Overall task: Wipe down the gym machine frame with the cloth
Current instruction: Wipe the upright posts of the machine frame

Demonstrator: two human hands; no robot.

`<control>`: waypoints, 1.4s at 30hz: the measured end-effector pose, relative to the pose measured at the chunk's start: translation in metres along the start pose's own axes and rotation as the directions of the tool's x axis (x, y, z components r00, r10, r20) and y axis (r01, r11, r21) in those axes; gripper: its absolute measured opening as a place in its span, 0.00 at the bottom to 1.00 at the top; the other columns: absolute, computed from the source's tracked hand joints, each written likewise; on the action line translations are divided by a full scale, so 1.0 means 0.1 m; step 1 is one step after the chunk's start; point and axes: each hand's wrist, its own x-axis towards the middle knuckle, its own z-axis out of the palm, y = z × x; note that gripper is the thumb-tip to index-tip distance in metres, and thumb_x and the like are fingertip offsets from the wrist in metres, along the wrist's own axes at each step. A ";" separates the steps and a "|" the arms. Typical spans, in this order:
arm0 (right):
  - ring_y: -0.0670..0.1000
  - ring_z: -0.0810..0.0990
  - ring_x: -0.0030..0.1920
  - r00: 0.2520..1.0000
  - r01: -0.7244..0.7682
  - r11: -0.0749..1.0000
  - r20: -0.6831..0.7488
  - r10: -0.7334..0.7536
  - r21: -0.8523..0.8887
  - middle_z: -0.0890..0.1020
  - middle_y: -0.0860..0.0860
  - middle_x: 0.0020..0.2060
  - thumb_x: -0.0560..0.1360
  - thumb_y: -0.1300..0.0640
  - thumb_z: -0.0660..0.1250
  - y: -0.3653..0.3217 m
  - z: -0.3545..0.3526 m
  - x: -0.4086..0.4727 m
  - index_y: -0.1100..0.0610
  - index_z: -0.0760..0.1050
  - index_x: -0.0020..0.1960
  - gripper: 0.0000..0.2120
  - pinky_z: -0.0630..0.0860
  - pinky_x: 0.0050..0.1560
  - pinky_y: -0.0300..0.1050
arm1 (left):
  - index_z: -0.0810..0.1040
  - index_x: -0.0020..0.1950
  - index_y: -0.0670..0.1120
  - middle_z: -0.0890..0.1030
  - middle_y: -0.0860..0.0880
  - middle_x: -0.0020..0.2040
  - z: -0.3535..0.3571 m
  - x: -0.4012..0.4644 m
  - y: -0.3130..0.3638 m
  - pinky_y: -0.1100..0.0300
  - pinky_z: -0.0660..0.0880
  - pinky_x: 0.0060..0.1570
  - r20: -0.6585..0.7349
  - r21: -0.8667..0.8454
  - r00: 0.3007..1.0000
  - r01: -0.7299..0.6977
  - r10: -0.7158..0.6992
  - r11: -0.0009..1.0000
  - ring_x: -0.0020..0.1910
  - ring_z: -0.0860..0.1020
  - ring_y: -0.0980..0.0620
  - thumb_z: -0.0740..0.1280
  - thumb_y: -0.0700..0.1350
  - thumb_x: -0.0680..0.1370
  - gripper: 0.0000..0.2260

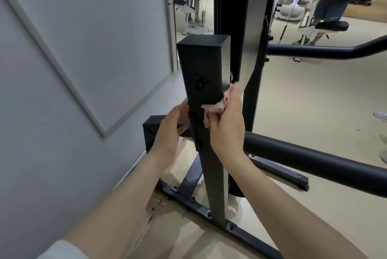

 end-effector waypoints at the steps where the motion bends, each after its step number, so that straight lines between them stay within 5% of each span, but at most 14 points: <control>1: 0.60 0.74 0.63 0.999 0.037 0.999 -0.018 -0.036 0.033 0.72 0.62 0.64 0.79 0.62 0.62 -0.06 0.03 0.07 0.59 0.52 0.76 0.30 0.72 0.63 0.59 | 0.76 0.59 0.65 0.80 0.61 0.57 0.00 0.00 0.01 0.61 0.69 0.56 -0.016 -0.003 1.000 0.008 -0.008 1.000 0.57 0.77 0.62 0.48 0.60 0.78 0.19; 8: 0.49 0.48 0.77 0.972 0.214 0.959 0.141 -0.190 -0.185 0.51 0.50 0.77 0.77 0.68 0.62 0.38 -0.08 -0.26 0.50 0.39 0.77 0.41 0.52 0.76 0.54 | 0.73 0.63 0.61 0.78 0.57 0.61 0.04 -0.03 0.02 0.50 0.67 0.67 -0.071 -0.023 0.996 0.059 -0.061 0.998 0.61 0.75 0.56 0.44 0.56 0.82 0.20; 12: 0.48 0.39 0.76 0.791 0.608 0.665 0.259 -0.555 -0.433 0.47 0.52 0.76 0.80 0.62 0.52 0.62 -0.17 -0.18 0.59 0.45 0.78 0.29 0.40 0.76 0.46 | 0.72 0.65 0.62 0.77 0.57 0.63 0.01 -0.04 0.03 0.49 0.68 0.67 -0.025 -0.011 0.999 0.040 -0.041 0.999 0.63 0.74 0.56 0.44 0.63 0.78 0.23; 17: 0.47 0.46 0.76 0.583 0.813 0.442 0.510 -0.632 -0.380 0.73 0.57 0.67 0.83 0.56 0.46 0.64 -0.02 -0.29 0.61 0.71 0.68 0.21 0.47 0.74 0.45 | 0.72 0.65 0.61 0.77 0.56 0.63 -0.13 -0.03 0.03 0.52 0.69 0.64 0.095 -0.060 0.995 0.049 -0.043 0.997 0.63 0.74 0.56 0.42 0.66 0.76 0.27; 21: 0.53 0.73 0.67 0.537 0.831 0.268 0.575 -0.618 -0.488 0.78 0.56 0.62 0.81 0.63 0.44 0.34 0.06 -0.09 0.62 0.76 0.64 0.23 0.50 0.74 0.49 | 0.77 0.59 0.65 0.78 0.58 0.62 -0.20 0.03 0.06 0.55 0.68 0.65 0.169 -0.080 0.984 0.078 -0.063 0.994 0.63 0.74 0.58 0.44 0.72 0.71 0.29; 23: 0.53 0.73 0.67 0.578 0.812 0.285 0.633 -0.515 -0.509 0.76 0.56 0.64 0.80 0.61 0.46 0.30 -0.04 -0.07 0.61 0.73 0.66 0.22 0.49 0.74 0.47 | 0.77 0.61 0.62 0.78 0.55 0.62 -0.22 0.06 0.04 0.51 0.68 0.66 0.167 -0.078 0.985 0.066 -0.052 0.995 0.62 0.76 0.55 0.44 0.72 0.72 0.30; 27: 0.42 0.46 0.75 0.571 0.810 0.397 0.734 -0.368 -0.432 0.70 0.60 0.68 0.81 0.50 0.41 0.33 -0.25 -0.13 0.63 0.66 0.69 0.27 0.35 0.72 0.36 | 0.75 0.63 0.60 0.79 0.55 0.61 -0.23 0.08 0.02 0.45 0.66 0.67 0.184 -0.042 0.983 0.033 -0.025 0.999 0.62 0.76 0.53 0.41 0.67 0.76 0.29; 30: 0.53 0.71 0.68 0.613 0.790 0.433 0.540 -0.576 -0.435 0.77 0.59 0.63 0.78 0.57 0.55 0.22 -0.27 -0.12 0.64 0.74 0.64 0.20 0.51 0.74 0.43 | 0.74 0.64 0.59 0.78 0.55 0.62 -0.23 0.09 0.03 0.47 0.67 0.67 0.203 -0.057 0.978 0.054 -0.042 0.997 0.63 0.75 0.54 0.42 0.66 0.76 0.29; 32: 0.59 0.75 0.64 0.712 0.694 0.551 0.329 -0.620 -0.464 0.78 0.58 0.62 0.77 0.59 0.61 0.16 -0.33 -0.12 0.64 0.74 0.65 0.18 0.68 0.67 0.50 | 0.75 0.63 0.60 0.79 0.56 0.61 -0.23 0.09 0.04 0.49 0.68 0.66 0.197 -0.049 0.979 0.060 -0.050 0.997 0.62 0.76 0.54 0.42 0.65 0.77 0.27; 34: 0.54 0.79 0.57 0.866 0.461 0.830 -0.048 -0.498 -0.313 0.81 0.52 0.56 0.78 0.59 0.62 0.08 -0.40 -0.13 0.58 0.75 0.64 0.15 0.76 0.58 0.50 | 0.75 0.61 0.61 0.80 0.58 0.60 -0.22 0.11 0.00 0.51 0.69 0.66 0.160 -0.022 0.985 0.063 -0.059 0.998 0.61 0.76 0.56 0.44 0.61 0.80 0.22; 36: 0.40 0.76 0.52 0.938 0.259 0.961 -0.261 -0.228 0.093 0.78 0.36 0.51 0.81 0.61 0.57 -0.04 -0.37 -0.05 0.44 0.73 0.63 0.16 0.74 0.53 0.35 | 0.74 0.60 0.64 0.79 0.59 0.59 -0.19 0.13 -0.03 0.53 0.69 0.66 0.112 0.024 0.993 0.044 -0.046 0.999 0.60 0.76 0.57 0.46 0.54 0.83 0.18; 38: 0.39 0.72 0.61 0.983 0.129 0.952 -0.161 -0.087 0.278 0.73 0.37 0.62 0.82 0.61 0.53 -0.12 -0.21 0.04 0.46 0.63 0.70 0.19 0.70 0.61 0.33 | 0.73 0.61 0.65 0.79 0.59 0.59 -0.16 0.13 -0.05 0.58 0.70 0.64 0.088 0.072 0.996 0.010 -0.017 0.997 0.60 0.76 0.59 0.47 0.51 0.84 0.17; 40: 0.50 0.60 0.74 0.998 0.055 0.966 -0.034 -0.048 0.252 0.61 0.50 0.74 0.81 0.56 0.53 -0.17 -0.04 0.06 0.52 0.49 0.76 0.25 0.58 0.75 0.48 | 0.71 0.64 0.65 0.79 0.60 0.60 -0.14 0.10 -0.07 0.62 0.70 0.61 0.091 0.102 0.996 -0.019 0.010 0.995 0.60 0.75 0.60 0.48 0.53 0.83 0.16; 42: 0.52 0.56 0.76 1.000 0.007 0.990 0.006 -0.008 0.141 0.58 0.51 0.75 0.81 0.55 0.57 -0.05 0.02 -0.01 0.52 0.45 0.76 0.30 0.54 0.76 0.56 | 0.69 0.64 0.68 0.78 0.64 0.60 -0.14 0.07 -0.09 0.65 0.69 0.62 0.094 0.130 0.995 -0.035 0.023 0.991 0.60 0.74 0.63 0.49 0.57 0.82 0.15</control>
